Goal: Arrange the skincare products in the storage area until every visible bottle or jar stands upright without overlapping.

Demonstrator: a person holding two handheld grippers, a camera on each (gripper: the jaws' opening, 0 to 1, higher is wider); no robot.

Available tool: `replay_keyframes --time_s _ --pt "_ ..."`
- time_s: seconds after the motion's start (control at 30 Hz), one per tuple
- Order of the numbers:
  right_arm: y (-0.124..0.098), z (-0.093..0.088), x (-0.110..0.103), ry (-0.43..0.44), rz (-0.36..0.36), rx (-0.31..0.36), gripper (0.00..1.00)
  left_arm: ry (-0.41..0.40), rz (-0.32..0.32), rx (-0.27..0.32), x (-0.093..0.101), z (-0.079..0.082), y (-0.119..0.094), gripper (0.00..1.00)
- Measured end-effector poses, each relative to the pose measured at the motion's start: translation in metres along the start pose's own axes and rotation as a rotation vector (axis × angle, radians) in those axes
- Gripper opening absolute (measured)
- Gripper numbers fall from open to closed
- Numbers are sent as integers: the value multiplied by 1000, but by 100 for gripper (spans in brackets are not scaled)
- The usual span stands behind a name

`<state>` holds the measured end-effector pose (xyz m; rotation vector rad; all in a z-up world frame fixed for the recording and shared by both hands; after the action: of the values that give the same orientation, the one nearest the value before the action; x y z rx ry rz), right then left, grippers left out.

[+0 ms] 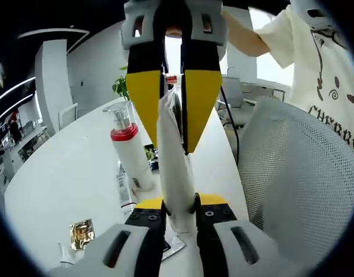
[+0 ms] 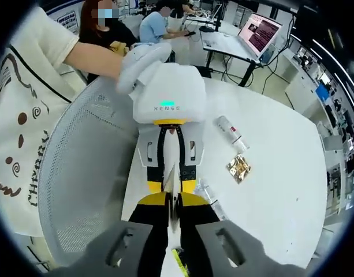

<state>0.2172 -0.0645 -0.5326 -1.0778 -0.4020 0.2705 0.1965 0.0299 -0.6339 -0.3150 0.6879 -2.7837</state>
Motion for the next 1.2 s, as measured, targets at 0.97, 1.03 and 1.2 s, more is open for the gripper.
replay_keyframes --time_s 0.97,1.03,1.2 --pt "-3 -25 38 41 -67 -46 7 -99 79 57 -40 12 16 18" --pt "-3 -25 37 40 -74 -45 7 -86 93 51 -40 13 18 20" --pt "-3 -26 38 31 -70 -39 6 -97 88 50 -43 11 18 21"
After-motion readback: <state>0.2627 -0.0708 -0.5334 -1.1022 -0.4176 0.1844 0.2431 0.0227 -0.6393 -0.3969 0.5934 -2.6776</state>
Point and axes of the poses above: the point that each gripper's makers call its tool centre point, and the gripper's own axes: y roughly forward along the fingers, x roughly to its right, z roughly out of its top, the point moved 10 cm from there along -y, roughly backward along the fingers, and after that the axes turned 13 degrees about -y, right-handed, at the moved point
